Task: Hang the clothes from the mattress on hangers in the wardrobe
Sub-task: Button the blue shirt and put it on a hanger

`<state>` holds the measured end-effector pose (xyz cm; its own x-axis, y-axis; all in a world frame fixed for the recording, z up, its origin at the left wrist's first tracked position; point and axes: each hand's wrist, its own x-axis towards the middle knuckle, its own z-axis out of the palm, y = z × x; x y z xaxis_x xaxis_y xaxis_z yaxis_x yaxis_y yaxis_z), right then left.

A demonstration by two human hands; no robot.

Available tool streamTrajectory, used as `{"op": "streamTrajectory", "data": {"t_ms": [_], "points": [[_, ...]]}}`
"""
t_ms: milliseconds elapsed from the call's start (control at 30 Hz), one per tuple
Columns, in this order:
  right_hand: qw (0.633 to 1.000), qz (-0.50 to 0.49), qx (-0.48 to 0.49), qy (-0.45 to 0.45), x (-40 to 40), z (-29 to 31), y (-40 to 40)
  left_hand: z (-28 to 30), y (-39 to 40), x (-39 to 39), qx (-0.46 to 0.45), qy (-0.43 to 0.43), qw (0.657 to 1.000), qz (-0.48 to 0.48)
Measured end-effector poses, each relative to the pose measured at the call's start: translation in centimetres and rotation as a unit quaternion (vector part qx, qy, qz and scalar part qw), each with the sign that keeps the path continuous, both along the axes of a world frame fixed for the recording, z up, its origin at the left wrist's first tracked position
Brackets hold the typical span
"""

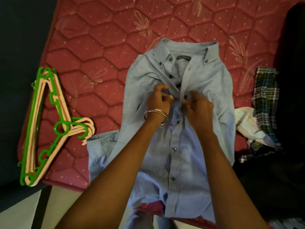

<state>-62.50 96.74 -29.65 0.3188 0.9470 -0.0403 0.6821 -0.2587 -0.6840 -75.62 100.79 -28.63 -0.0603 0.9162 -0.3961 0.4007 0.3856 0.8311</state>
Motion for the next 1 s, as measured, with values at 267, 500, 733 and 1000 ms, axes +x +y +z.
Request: {"op": "streamTrajectory", "data": {"t_ms": [267,500,733,1000], "points": [[0.991,0.102,0.045,0.072,-11.5,2.5,-2.6,0.8,-5.6,-16.2,0.107,0.033,0.969,0.223],[0.952,0.298,-0.037,0.066,-24.4,2.7,-2.6,1.9,-11.7,-31.1,-0.016,0.284,0.915,0.287],[0.924,0.303,-0.123,-0.201,-32.4,1.2,-1.3,0.5,-12.3,-36.9,-0.119,0.393,0.907,0.094],[0.921,0.337,-0.164,-0.106,-33.7,3.7,2.7,1.1,-10.9,-36.6,-0.071,0.398,0.915,-0.007]]}}
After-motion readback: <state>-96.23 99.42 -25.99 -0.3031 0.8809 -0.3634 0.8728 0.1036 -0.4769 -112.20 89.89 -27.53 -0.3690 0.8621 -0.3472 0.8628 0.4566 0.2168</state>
